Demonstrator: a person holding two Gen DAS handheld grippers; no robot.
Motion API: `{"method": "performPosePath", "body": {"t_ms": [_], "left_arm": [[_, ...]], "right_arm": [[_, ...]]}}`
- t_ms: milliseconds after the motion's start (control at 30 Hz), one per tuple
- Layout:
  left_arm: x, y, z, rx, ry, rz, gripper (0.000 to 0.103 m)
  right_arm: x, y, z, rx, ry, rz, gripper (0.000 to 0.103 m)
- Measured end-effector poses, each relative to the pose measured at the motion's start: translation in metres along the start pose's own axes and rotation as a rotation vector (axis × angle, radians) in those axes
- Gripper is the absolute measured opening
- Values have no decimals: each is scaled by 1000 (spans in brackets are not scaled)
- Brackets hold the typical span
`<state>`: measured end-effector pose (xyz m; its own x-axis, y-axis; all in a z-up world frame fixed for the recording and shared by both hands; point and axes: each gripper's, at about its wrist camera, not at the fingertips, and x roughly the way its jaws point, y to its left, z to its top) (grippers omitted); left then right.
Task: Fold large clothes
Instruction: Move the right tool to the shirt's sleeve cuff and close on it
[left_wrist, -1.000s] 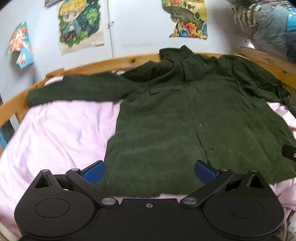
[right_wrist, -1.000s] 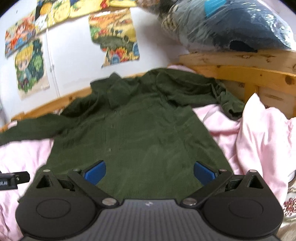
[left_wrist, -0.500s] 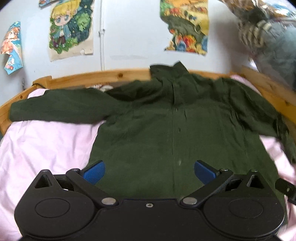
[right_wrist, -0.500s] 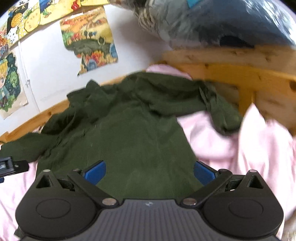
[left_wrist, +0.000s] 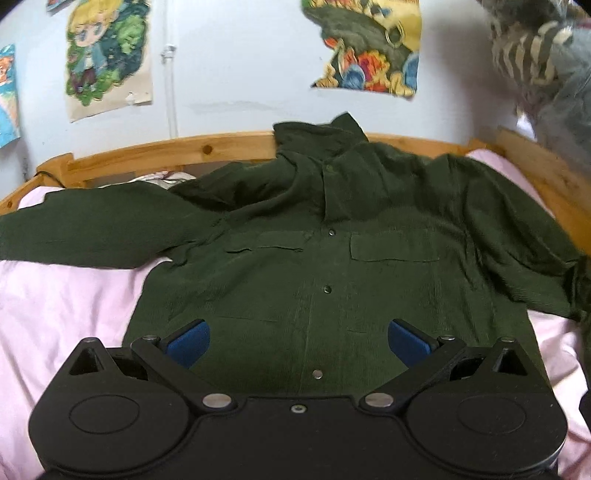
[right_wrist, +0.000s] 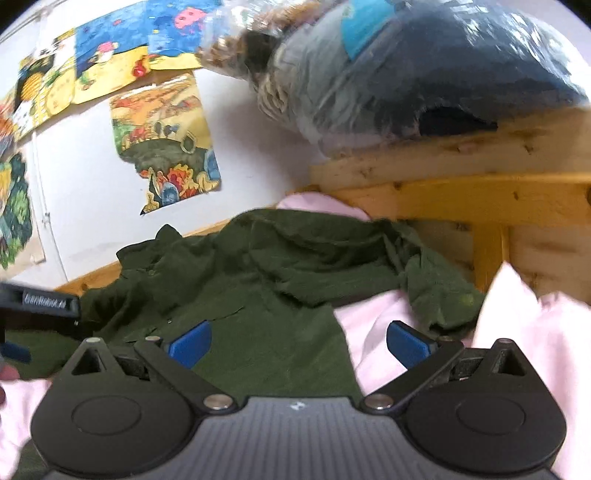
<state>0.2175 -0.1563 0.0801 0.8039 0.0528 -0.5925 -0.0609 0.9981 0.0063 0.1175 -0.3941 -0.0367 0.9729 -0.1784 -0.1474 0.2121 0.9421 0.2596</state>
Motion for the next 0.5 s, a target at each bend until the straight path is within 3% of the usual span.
{"method": "performPosePath", "body": {"t_ms": [167, 500], "left_arm": [[15, -18, 24, -8, 133, -7, 103], [-54, -59, 92, 277, 142, -41, 103]], "right_arm": [[12, 4, -8, -61, -16, 23, 103], [16, -8, -22, -28, 24, -11, 103]]}}
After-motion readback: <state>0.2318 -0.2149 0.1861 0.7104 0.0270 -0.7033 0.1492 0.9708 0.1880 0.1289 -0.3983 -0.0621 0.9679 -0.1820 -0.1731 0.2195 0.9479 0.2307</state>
